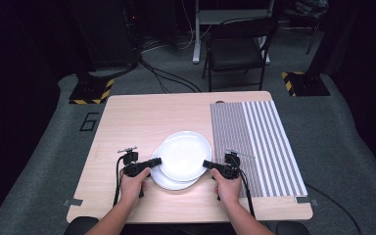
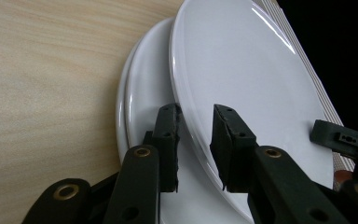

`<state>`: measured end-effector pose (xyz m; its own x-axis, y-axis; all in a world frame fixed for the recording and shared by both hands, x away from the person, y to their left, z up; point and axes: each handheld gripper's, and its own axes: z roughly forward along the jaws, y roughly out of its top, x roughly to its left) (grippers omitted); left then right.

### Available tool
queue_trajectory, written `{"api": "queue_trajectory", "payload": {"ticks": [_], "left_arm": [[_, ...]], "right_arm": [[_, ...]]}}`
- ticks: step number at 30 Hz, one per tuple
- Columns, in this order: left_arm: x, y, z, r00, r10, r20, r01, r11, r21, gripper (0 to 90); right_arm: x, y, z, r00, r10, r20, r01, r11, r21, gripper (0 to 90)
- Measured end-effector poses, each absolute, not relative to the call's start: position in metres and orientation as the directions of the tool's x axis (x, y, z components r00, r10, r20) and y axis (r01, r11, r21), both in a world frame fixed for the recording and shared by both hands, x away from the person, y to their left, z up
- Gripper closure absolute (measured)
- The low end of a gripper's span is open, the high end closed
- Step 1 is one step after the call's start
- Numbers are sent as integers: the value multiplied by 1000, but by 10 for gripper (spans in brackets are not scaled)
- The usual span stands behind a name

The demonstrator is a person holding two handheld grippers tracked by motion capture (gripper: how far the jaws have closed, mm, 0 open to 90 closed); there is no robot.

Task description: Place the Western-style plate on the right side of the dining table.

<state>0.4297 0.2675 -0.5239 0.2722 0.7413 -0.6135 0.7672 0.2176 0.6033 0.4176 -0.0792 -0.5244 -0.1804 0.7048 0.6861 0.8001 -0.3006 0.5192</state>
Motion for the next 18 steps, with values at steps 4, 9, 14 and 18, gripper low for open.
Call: {"api": "queue_trajectory", "payload": {"ticks": [4,9,14,18], "left_arm": [[430,269,-524,265,731,-629,772,230,592,729],[430,269,-524,255,735,-628,776,232,586,747],[430,268,-525,263,730,-631,785,219,580,758],[429,268,-524,271,725,-633,781,219,585,769]], "right_arm": [[419,-79,-525,-163,697,698,809,-311,499,775],[419,-80,-525,-170,690,704,809,-310,499,779],[417,-82,-525,-167,681,713,808,-320,494,783],[417,-82,-525,-168,676,717,812,-318,490,782]]}}
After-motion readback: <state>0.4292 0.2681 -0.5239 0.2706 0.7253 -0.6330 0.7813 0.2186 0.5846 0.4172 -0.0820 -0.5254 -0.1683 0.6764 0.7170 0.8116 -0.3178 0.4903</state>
